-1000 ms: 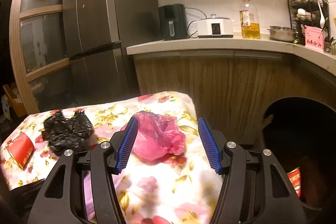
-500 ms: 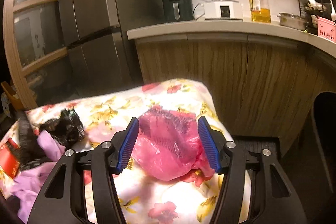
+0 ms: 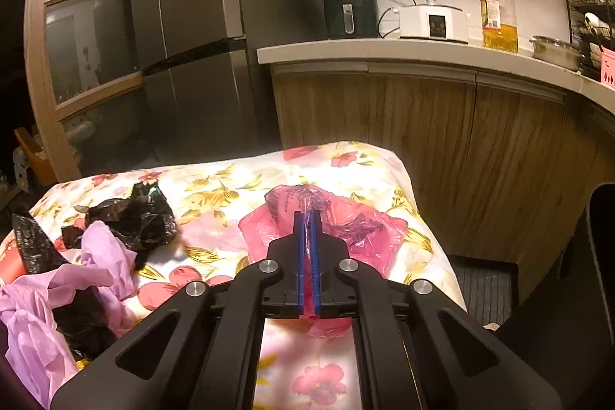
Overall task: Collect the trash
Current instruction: 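Carry the purple glove and pink bag over the black bin with both tools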
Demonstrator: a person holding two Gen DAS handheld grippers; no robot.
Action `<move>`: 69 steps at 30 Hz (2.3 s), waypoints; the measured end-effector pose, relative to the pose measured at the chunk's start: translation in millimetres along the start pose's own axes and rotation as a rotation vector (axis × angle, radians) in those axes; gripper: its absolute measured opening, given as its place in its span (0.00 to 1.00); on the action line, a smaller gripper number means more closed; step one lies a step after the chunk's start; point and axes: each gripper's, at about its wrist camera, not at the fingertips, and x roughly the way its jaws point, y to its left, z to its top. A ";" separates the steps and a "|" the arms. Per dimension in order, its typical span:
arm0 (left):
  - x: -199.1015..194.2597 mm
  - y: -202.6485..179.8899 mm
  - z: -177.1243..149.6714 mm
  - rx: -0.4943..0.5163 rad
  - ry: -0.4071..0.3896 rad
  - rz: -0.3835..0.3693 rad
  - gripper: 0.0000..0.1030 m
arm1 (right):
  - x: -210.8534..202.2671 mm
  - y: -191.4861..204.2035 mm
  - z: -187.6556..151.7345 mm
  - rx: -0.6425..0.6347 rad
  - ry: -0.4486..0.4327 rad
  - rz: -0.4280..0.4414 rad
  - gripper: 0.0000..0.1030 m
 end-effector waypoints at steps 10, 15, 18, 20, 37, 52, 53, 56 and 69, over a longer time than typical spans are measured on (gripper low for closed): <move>-21.6 -5.1 7.5 0.008 -0.038 -0.008 0.02 | -52.8 -1.8 8.7 0.033 -0.084 0.027 0.03; -32.0 -11.7 8.8 0.017 -0.051 -0.010 0.02 | -88.4 -3.6 11.8 0.037 -0.133 0.047 0.03; -39.3 -16.2 9.6 0.023 -0.062 -0.014 0.02 | -107.9 -6.0 12.7 0.043 -0.154 0.058 0.03; -44.3 -21.3 10.2 0.030 -0.070 -0.019 0.02 | -119.9 -7.5 13.1 0.043 -0.169 0.060 0.03; -58.7 -80.5 16.9 0.090 -0.114 -0.086 0.02 | -204.8 -47.3 13.9 0.050 -0.280 -0.004 0.03; -11.6 -173.2 29.0 0.174 -0.093 -0.205 0.02 | -241.4 -133.2 16.0 0.133 -0.351 -0.210 0.03; -8.6 -177.5 28.5 0.180 -0.091 -0.212 0.02 | -242.9 -139.8 15.5 0.140 -0.354 -0.225 0.03; 2.6 -196.2 26.3 0.204 -0.079 -0.230 0.02 | -244.0 -150.2 12.6 0.152 -0.356 -0.249 0.03; 35.5 -243.6 16.2 0.261 -0.036 -0.267 0.02 | -243.2 -180.3 4.6 0.189 -0.349 -0.296 0.03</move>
